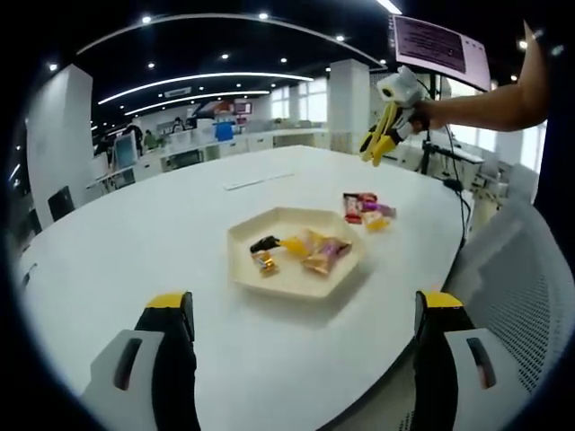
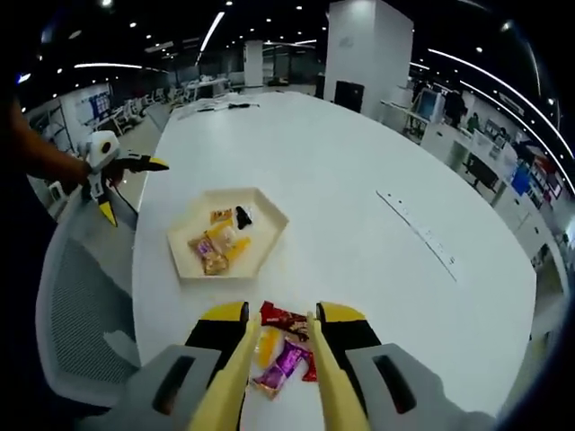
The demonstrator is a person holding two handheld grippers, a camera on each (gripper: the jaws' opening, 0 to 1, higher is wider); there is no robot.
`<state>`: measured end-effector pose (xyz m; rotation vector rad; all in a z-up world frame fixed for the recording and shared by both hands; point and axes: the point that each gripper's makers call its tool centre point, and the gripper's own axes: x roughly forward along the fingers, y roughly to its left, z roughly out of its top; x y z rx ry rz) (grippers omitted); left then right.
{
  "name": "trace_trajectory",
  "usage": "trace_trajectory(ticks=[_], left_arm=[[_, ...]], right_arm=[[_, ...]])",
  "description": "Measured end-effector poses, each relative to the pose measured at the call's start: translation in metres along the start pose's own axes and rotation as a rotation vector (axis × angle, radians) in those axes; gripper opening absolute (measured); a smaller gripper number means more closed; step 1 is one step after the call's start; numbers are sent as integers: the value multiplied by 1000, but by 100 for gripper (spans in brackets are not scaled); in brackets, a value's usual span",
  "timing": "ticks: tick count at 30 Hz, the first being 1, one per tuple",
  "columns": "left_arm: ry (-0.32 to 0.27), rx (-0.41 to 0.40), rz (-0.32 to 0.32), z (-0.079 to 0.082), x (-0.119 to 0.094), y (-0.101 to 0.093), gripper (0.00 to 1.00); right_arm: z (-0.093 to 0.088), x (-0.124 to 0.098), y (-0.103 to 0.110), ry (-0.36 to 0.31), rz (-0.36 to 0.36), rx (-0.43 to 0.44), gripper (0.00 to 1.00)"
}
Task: Place the target food into the container with the food tongs after gripping and lifting it, then release it inside without dropping or visibly crushing the food.
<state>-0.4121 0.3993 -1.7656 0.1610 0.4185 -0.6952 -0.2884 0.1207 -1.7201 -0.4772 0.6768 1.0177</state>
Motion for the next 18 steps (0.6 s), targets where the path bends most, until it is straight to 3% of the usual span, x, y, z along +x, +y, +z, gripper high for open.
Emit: trace_trajectory(ticks=[10, 18], left_arm=[[4, 0, 2, -1, 0, 1, 98], [3, -5, 11, -1, 0, 2, 98]], right_arm=[[-8, 8, 3, 3, 20, 2, 29], [-33, 21, 14, 23, 72, -1, 29]])
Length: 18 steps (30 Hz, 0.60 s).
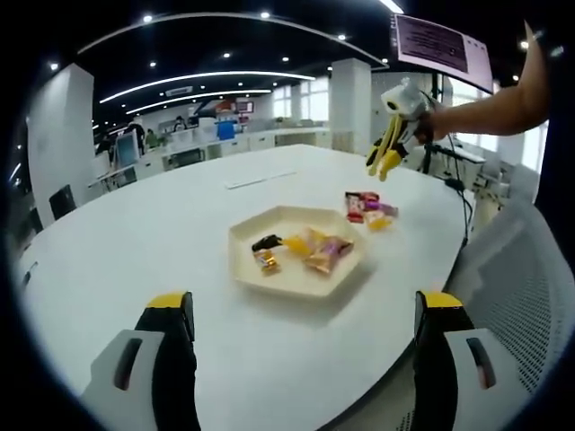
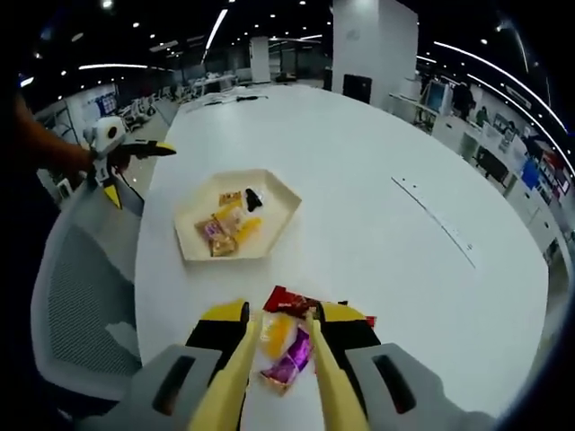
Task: Place the target food into the container with the food tongs after gripping and lifting it, then release it inside without dropping or visibly crushing the food.
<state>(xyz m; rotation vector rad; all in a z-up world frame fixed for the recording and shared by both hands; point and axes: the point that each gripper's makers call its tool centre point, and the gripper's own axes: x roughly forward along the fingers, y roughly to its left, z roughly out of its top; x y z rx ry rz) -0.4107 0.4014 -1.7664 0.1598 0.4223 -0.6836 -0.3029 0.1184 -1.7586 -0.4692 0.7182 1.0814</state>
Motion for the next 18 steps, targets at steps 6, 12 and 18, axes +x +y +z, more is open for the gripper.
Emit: trace_trajectory(ticks=[6, 12, 18], left_arm=[[1, 1, 1, 0, 0, 0, 98], [3, 4, -2, 0, 0, -1, 98], [6, 7, -5, -1, 0, -1, 98]], right_arm=[[-12, 12, 10, 9, 27, -26, 28], [-20, 18, 16, 33, 51, -71, 28], [-28, 27, 24, 42, 79, -176, 28]])
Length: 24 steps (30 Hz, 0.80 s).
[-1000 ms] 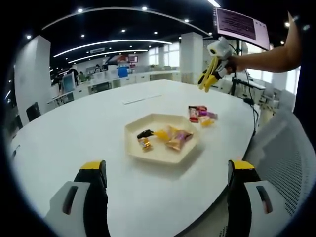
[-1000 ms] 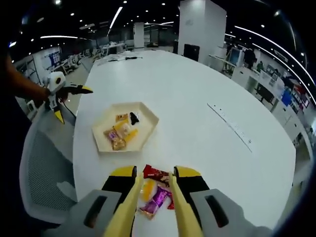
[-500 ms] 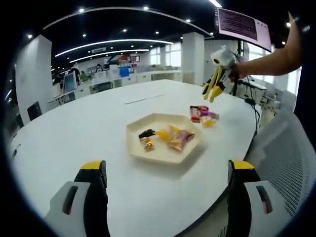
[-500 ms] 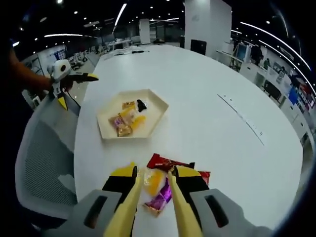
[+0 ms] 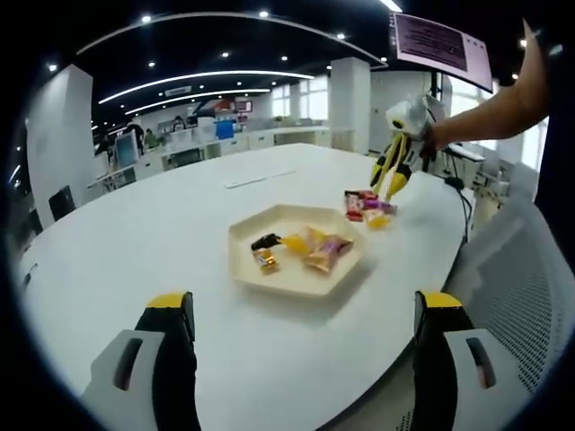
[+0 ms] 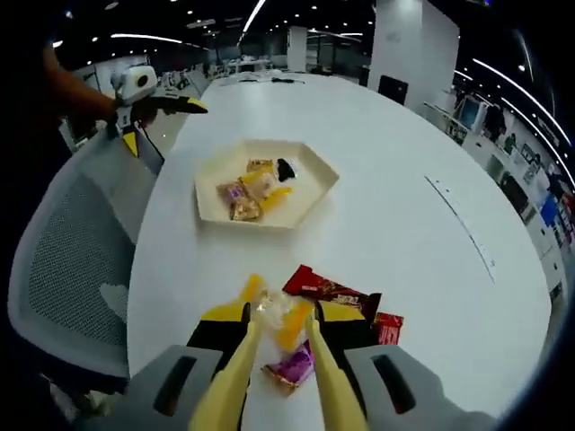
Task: Place the target food into the container with the food tongs after gripping and lifting it, then release it inside without dropping or visibly crushing the food.
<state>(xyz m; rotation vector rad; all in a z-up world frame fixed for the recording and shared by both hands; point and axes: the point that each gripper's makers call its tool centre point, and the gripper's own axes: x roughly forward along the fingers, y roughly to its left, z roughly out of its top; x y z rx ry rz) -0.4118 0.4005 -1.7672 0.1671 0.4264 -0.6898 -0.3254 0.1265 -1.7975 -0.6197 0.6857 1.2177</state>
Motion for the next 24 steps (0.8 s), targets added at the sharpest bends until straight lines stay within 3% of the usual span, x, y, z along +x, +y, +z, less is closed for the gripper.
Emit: trace_trajectory(ticks=[15, 24], left_arm=[[4, -5, 0, 0, 0, 0, 98], [-3, -7, 3, 1, 0, 0, 98]], right_arm=[[2, 18, 6, 20, 18, -89, 28], [14, 27, 11, 15, 35, -62, 29]])
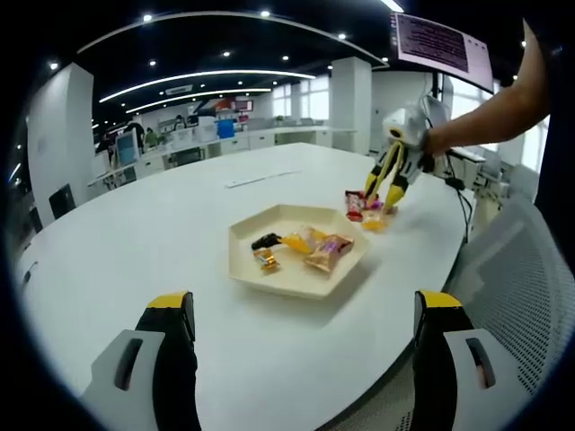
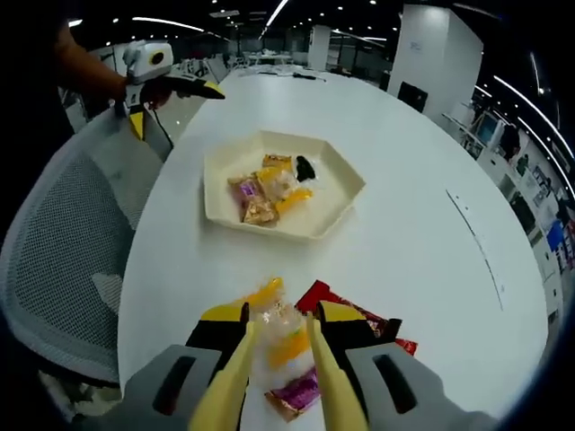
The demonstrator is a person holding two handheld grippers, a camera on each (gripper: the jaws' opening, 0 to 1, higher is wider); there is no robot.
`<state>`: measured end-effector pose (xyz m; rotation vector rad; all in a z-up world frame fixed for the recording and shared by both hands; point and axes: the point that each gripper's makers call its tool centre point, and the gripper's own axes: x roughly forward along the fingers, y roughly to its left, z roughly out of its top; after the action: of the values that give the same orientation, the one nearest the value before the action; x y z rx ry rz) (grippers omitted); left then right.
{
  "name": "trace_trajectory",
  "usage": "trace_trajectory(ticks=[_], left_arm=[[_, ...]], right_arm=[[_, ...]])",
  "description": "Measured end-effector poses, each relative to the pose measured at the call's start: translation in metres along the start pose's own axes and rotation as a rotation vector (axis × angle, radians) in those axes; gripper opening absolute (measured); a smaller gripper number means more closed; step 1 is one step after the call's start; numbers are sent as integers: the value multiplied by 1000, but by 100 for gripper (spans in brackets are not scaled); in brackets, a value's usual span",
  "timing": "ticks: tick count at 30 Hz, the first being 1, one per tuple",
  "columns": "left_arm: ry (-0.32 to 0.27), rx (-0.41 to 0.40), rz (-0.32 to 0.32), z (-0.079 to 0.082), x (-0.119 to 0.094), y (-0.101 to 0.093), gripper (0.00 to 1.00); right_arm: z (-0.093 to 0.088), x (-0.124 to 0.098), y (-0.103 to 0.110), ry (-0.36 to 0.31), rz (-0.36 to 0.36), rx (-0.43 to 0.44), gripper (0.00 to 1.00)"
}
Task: Place the target food into the container with the food tongs after gripping and lifting it, then release it inside without dropping or visibly crushing the food.
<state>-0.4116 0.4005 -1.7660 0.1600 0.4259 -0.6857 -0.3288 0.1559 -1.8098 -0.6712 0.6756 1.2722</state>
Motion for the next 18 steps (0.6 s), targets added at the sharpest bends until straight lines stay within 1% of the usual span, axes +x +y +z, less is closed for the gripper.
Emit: trace_trajectory(ticks=[2, 3, 8, 10, 12, 14, 18], left_arm=[[1, -2, 3, 0, 0, 1, 98], [1, -2, 2, -1, 0, 1, 98], [-4, -1, 1, 0, 0, 0, 98], [0, -2, 1, 0, 0, 0, 98], [-4, -1, 1, 0, 0, 0, 97], [-1, -3, 2, 0, 0, 0, 97], [-2, -3, 4, -1, 0, 1, 98]], right_arm=[[1, 1, 2, -2, 17, -11, 29], [2, 2, 2, 3, 22, -40, 29], [-1, 3, 3, 18, 63, -15, 29], [-2, 5, 2, 23, 61, -20, 30], [-3, 7, 4, 32, 84, -10, 30], [-8, 12, 5, 56, 85, -25, 30], [-8, 15, 7, 61, 93, -21, 30]])
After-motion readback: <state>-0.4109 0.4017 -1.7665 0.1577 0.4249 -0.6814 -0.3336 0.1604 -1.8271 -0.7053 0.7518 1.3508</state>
